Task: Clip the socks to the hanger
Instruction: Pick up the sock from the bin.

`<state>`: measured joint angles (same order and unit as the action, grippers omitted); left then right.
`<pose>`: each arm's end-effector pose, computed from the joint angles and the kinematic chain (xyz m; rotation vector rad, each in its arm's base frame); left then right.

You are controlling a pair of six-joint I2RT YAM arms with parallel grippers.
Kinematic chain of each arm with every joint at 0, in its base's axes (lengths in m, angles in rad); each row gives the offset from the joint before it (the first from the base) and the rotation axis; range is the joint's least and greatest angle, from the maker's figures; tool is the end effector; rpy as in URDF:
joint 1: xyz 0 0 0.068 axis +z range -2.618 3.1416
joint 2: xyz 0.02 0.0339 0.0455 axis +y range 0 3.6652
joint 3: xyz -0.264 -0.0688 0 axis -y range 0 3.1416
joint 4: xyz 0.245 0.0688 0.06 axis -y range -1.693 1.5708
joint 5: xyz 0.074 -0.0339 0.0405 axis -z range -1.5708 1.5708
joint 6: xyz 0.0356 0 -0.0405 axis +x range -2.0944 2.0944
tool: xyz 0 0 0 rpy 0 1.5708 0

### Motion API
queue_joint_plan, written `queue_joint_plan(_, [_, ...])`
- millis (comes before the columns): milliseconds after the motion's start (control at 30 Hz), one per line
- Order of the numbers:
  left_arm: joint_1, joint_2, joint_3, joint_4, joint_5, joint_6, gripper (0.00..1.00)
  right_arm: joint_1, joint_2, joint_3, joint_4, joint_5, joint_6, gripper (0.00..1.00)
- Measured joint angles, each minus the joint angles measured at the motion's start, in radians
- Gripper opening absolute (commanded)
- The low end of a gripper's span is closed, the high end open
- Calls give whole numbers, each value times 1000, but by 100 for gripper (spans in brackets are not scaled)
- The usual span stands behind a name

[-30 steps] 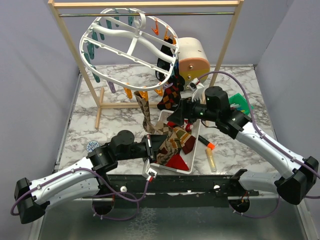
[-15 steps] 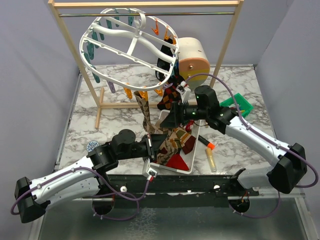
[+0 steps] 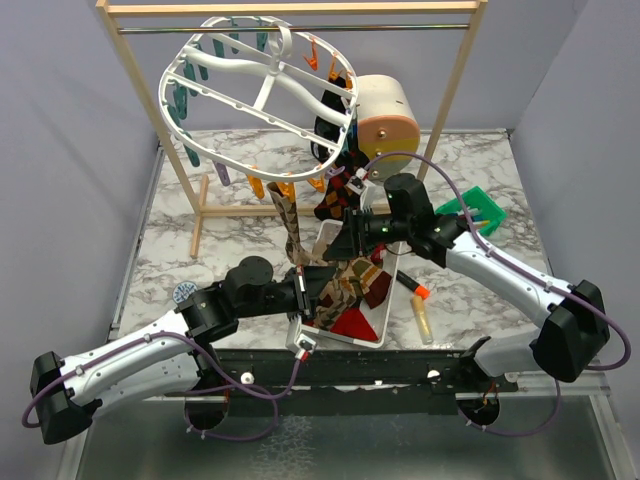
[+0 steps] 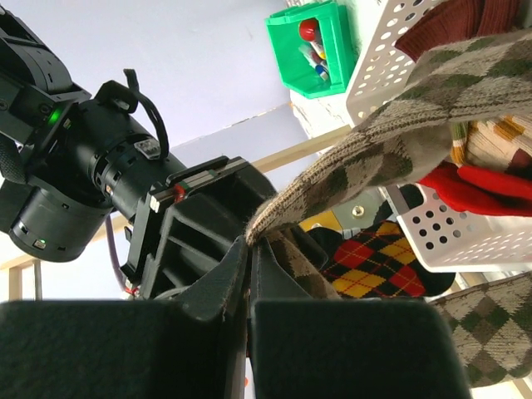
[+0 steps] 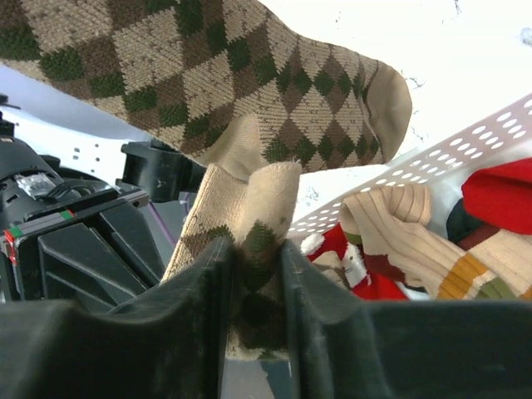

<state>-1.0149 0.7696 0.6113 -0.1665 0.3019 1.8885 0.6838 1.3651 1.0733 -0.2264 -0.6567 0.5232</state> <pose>0.0882 -0.1620 0.2834 1.8923 0.0194 0.3125 0.2241 0.2106 0.3083 -0.6238 2.2050 1.3717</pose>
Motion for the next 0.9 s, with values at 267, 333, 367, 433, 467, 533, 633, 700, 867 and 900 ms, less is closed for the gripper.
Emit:
queue_joint_plan(267, [0, 1, 0, 0, -1, -15, 21, 0, -51, -55, 68, -3, 36, 0])
queue_joint_plan(333, [0, 0, 0, 4, -2, -37, 44, 0, -85, -67, 84, 6, 38, 0])
queue_joint_plan(367, [0, -2, 0, 7, -4, -50, 76, 0, -106, -71, 93, 17, 38, 0])
queue_joint_plan(433, [0, -6, -4, 16, -8, -86, 99, 0, -156, -76, 111, 48, 33, 0])
queue_joint_plan(467, [0, -10, -9, 24, -11, -110, 99, 0, -185, -79, 119, 68, 27, 0])
queue_joint_plan(533, [0, -19, -26, 50, -19, -190, 99, 0, -240, -82, 129, 108, 11, 0])
queue_joint_plan(633, [0, -24, -42, 79, -31, -337, 99, 0, -310, -83, 129, 178, -32, 0])
queue_joint_plan(700, [0, -28, -45, 92, -40, -438, 99, 0, -346, -86, 128, 229, -66, 0])
queue_joint_plan(867, [0, -36, -45, 167, -112, -859, 99, -1, -467, -167, 138, 336, -158, 1])
queue_joint_plan(900, [0, -37, -45, 199, -142, -966, 99, -1, -505, -202, 157, 354, -177, 0])
